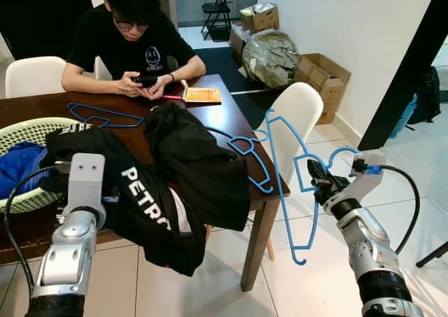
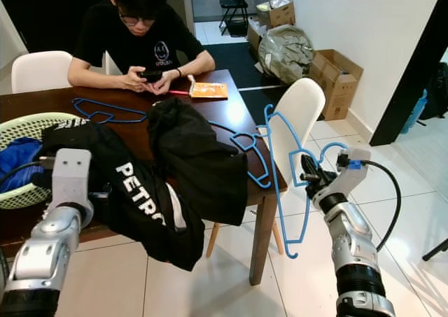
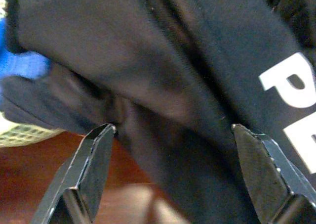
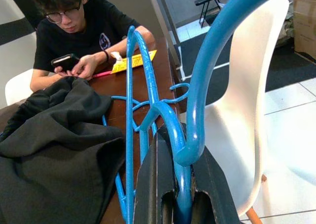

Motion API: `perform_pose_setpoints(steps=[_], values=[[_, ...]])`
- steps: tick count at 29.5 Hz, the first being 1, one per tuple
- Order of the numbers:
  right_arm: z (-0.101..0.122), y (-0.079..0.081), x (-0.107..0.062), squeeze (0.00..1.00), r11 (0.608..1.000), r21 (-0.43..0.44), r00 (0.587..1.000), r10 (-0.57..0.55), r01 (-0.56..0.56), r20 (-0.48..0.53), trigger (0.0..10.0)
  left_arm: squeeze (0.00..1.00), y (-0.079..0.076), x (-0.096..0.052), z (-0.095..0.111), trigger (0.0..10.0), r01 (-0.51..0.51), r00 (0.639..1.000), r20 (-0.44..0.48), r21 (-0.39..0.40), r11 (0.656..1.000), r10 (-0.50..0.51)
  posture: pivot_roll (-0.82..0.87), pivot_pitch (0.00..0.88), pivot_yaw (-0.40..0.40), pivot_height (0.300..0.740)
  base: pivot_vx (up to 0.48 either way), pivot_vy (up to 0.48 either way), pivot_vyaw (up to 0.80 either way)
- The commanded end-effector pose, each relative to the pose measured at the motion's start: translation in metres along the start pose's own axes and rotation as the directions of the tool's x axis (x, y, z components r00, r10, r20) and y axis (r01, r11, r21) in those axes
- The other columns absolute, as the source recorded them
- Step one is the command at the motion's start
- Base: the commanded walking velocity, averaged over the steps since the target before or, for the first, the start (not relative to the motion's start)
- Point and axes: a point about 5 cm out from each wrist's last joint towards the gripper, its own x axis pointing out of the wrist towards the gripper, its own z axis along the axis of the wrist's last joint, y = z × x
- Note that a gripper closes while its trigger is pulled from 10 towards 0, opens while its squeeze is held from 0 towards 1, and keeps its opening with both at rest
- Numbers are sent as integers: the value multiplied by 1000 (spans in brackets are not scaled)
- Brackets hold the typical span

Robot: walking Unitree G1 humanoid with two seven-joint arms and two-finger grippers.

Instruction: Hang hanger

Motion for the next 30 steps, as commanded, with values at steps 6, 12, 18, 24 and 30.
perform_pose_setpoints(steps=[6,12,18,24,30], values=[[-1,1,0,0,1000,2,1000,9,-9,-10,10000,0,-12,6,6,10000,89,994,75,-200,976,-76,22,0,-4,740,0,0,0],[-2,0,-2,0,1000,-1,1000,9,-9,-15,10000,0,-25,11,17,10000,170,979,175,-404,899,-106,5,0,8,740,0,0,0],[-2,-1,-4,0,1000,-3,1000,4,-4,-11,10000,0,-21,16,-3,10000,85,995,90,-464,882,-48,-10,0,11,740,0,0,0],[-1,-1,-5,0,1000,-7,1000,5,-5,-13,10000,0,-16,21,-14,10000,46,999,45,-503,863,-27,-11,0,7,740,0,0,0],[-1,-2,-6,0,1000,-13,1000,7,-8,-17,10000,0,-13,26,-28,10000,12,1000,8,-542,840,-9,-15,0,-2,740,0,0,0]])
